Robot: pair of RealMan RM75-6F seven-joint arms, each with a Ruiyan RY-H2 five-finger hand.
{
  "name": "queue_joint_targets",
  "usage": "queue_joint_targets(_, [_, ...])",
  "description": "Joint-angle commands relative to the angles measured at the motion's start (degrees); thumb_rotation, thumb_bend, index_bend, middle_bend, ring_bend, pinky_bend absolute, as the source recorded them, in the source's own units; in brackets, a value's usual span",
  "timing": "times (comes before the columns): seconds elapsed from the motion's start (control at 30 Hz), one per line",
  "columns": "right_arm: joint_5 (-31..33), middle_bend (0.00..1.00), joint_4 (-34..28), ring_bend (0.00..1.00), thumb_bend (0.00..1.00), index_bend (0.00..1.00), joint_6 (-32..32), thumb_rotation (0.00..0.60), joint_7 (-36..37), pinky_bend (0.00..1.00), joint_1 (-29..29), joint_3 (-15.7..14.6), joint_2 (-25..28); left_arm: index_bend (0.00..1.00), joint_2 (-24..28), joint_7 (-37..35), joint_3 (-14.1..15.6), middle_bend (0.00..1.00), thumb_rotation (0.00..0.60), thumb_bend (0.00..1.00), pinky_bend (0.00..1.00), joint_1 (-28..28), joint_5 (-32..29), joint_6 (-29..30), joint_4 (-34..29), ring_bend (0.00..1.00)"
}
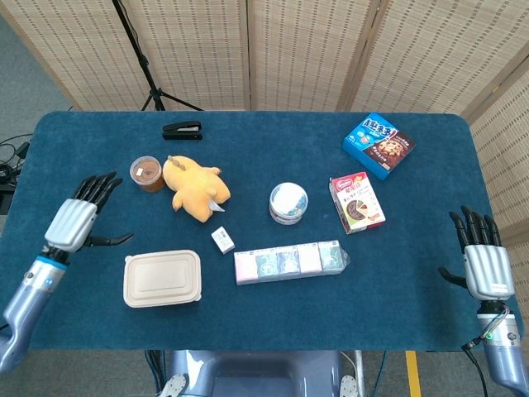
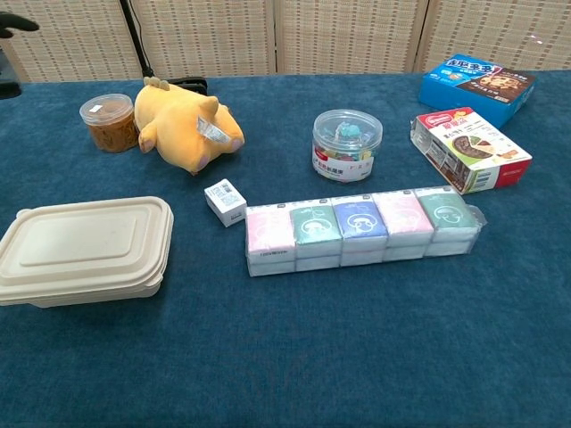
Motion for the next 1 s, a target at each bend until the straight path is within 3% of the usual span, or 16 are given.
queue_joint_targets(0.03, [0.20, 0.00, 0.00, 0.00, 0.00, 0.00, -0.18, 0.600, -0.10, 0.00, 0.04, 0.01, -0.07, 0.00, -6.80, -1.71, -3.08, 0.00, 0.092, 0.00, 0.00, -8.65, 2.56, -4.10, 12.38, 0.00])
queue_joint_targets(0.23, [0.33, 0.00, -0.31, 0.00, 0.00, 0.00, 0.09, 0.600, -0.45, 0.00, -0.01, 0.10, -0.16, 0.00, -16.76, -9.54, -1.89, 0.00, 0.044, 0.00, 0.00, -18.60, 4.70, -12.01, 33.06, 0.00])
queue_joint_targets(0.33, [0.70, 0.00, -0.21, 0.00, 0.00, 0.00, 0.14, 0.600, -0.60, 0.00, -0.08, 0.26, -0.27, 0.00, -21.18, -10.77, -0.85, 0.00, 0.005, 0.00, 0.00, -21.31, 4.91, -14.86, 40.66, 0.00])
queue_joint_targets(0.47, [1.47, 0.00, 0.39, 0.00, 0.00, 0.00, -0.64, 0.600, -0.86, 0.00, 0.10, 0.40, -0.62, 0.00, -26.90, -13.84, 0.59, 0.00, 0.000, 0.00, 0.00, -24.43, 5.06, -17.88, 48.89, 0.00])
queue_joint_targets(0.73, [3.00, 0.00, 2.02, 0.00, 0.00, 0.00, -2.86, 0.600, -0.65, 0.00, 0.73, 0.62, -1.28, 0.00, -33.88, -19.50, 3.10, 0.00, 0.000, 0.00, 0.00, -28.41, 5.50, -21.11, 58.25, 0.00])
queue_joint_targets(1.0, [4.18, 0.00, 3.37, 0.00, 0.00, 0.00, -4.73, 0.600, 0.12, 0.00, 1.21, 0.77, -1.70, 0.00, -37.12, -20.39, 3.99, 0.00, 0.000, 0.00, 0.00, -31.02, 4.71, -24.51, 62.75, 0.00])
